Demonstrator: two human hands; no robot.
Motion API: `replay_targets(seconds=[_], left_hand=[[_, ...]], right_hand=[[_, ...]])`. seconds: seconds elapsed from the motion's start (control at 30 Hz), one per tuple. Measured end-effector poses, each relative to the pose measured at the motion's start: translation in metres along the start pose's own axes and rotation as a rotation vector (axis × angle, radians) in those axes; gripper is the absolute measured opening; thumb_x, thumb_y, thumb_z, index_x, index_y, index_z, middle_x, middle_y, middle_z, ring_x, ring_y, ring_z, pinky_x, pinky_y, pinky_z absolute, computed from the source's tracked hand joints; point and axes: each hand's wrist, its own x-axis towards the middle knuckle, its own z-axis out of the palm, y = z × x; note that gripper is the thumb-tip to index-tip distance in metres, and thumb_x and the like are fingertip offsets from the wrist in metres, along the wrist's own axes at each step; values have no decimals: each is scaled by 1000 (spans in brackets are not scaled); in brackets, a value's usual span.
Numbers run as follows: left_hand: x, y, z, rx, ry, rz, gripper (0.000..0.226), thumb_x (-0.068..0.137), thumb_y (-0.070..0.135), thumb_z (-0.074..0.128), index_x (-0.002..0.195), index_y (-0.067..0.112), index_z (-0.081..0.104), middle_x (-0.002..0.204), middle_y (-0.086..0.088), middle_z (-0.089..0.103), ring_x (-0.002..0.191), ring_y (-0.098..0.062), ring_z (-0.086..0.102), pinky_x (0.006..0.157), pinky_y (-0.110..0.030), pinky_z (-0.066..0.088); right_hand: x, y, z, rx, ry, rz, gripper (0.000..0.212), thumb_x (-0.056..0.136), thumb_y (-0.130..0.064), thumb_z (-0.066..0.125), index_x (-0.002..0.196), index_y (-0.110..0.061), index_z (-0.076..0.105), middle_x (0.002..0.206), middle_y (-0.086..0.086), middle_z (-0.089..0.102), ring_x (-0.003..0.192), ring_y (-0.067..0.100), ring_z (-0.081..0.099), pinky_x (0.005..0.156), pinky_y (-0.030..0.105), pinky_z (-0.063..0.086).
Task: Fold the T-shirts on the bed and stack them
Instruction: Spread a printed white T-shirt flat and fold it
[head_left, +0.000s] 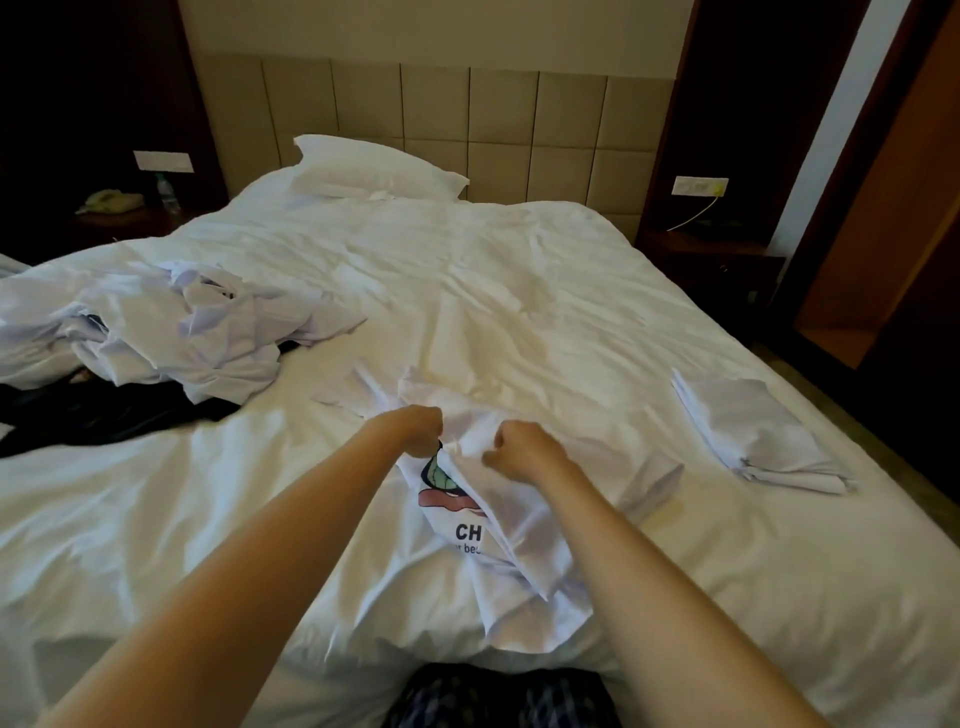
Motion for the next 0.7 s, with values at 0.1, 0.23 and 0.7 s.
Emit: replay_targets(seconds=[0.1, 0.23, 0.7], left_hand=[[1, -9, 10, -4, -15, -8, 40, 97, 12, 41, 136, 1, 37, 135, -17, 47, 116, -28, 48, 79, -28, 39], [6, -29, 23, -33, -24, -28, 46, 97, 12, 42, 142, 8, 32, 143, -11, 41, 129, -27, 40, 97, -29, 35], [40, -43, 31, -93, 238, -105, 63, 92, 16, 51, 145, 10, 16, 140, -12, 39, 121, -32, 46, 98, -41, 37]], right_hand=[[9, -15, 31, -5, -10, -23, 56, 87, -46, 58, 124, -6, 46, 125, 12, 48, 117, 32, 49, 87, 33, 41], [19, -23, 52, -88, -49, -59, 71, 82, -51, 63, 130, -3, 40, 130, 15, 42, 121, 34, 44, 95, 38, 40], [48, -1, 12, 541, 141, 162, 39, 97, -11, 38, 134, 0, 37, 118, 12, 54, 92, 20, 54, 63, 21, 43]])
